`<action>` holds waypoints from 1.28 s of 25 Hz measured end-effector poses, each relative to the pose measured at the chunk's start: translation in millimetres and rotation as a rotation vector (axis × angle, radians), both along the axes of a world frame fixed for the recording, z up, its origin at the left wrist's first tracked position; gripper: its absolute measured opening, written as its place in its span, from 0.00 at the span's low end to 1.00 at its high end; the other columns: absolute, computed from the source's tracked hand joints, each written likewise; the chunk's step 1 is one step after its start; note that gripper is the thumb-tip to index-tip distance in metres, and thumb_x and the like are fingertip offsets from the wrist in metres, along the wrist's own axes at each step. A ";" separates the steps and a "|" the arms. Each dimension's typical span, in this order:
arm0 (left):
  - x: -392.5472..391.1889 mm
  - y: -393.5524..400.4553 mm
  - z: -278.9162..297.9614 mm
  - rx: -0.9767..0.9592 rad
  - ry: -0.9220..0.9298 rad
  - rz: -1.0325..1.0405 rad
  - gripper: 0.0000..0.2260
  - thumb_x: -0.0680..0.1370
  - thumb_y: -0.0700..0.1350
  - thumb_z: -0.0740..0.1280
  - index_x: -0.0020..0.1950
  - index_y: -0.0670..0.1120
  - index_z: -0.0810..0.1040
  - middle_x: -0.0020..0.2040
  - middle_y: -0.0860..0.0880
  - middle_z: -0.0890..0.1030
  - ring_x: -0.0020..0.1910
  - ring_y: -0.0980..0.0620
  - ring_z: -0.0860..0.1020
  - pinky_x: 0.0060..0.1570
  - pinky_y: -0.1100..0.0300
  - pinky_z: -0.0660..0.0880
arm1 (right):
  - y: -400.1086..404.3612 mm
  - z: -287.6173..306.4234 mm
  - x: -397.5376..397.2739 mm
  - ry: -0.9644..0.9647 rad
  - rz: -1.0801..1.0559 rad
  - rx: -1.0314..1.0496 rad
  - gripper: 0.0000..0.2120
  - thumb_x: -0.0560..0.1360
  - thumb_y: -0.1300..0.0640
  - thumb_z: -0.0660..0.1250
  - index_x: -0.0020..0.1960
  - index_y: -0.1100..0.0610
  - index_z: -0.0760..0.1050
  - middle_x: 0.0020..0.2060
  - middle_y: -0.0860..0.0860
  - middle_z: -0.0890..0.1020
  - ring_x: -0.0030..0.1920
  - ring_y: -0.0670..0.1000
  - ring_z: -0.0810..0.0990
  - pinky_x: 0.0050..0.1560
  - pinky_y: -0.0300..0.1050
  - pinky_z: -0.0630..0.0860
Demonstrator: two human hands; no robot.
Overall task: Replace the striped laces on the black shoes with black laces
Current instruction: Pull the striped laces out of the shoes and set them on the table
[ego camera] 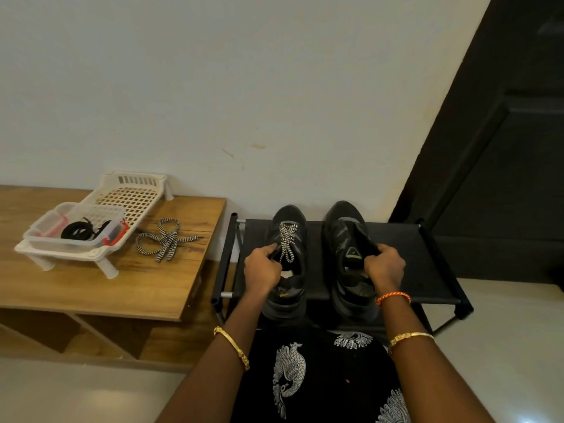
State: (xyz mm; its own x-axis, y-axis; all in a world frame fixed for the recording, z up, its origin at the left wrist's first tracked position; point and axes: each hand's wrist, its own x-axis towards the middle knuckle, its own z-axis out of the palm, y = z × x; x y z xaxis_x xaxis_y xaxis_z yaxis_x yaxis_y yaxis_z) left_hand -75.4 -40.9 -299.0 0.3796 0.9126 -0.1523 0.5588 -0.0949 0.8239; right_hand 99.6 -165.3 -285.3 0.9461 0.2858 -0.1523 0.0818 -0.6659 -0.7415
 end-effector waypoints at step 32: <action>-1.1 -1.8 -15.8 0.256 0.087 -0.013 0.20 0.76 0.37 0.67 0.68 0.48 0.74 0.68 0.47 0.70 0.67 0.49 0.68 0.64 0.57 0.71 | 96.6 -1.5 -72.4 -0.144 0.459 0.143 0.05 0.73 0.55 0.71 0.40 0.54 0.78 0.40 0.52 0.83 0.43 0.51 0.80 0.44 0.43 0.77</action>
State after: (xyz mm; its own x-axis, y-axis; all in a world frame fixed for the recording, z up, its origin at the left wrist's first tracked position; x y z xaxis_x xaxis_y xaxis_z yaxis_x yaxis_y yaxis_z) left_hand -76.6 -42.7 -314.8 0.3872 0.9206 0.0507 0.6235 -0.3020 0.7212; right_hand 27.2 -68.7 -286.8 0.7264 0.6860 0.0416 0.4506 -0.4296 -0.7826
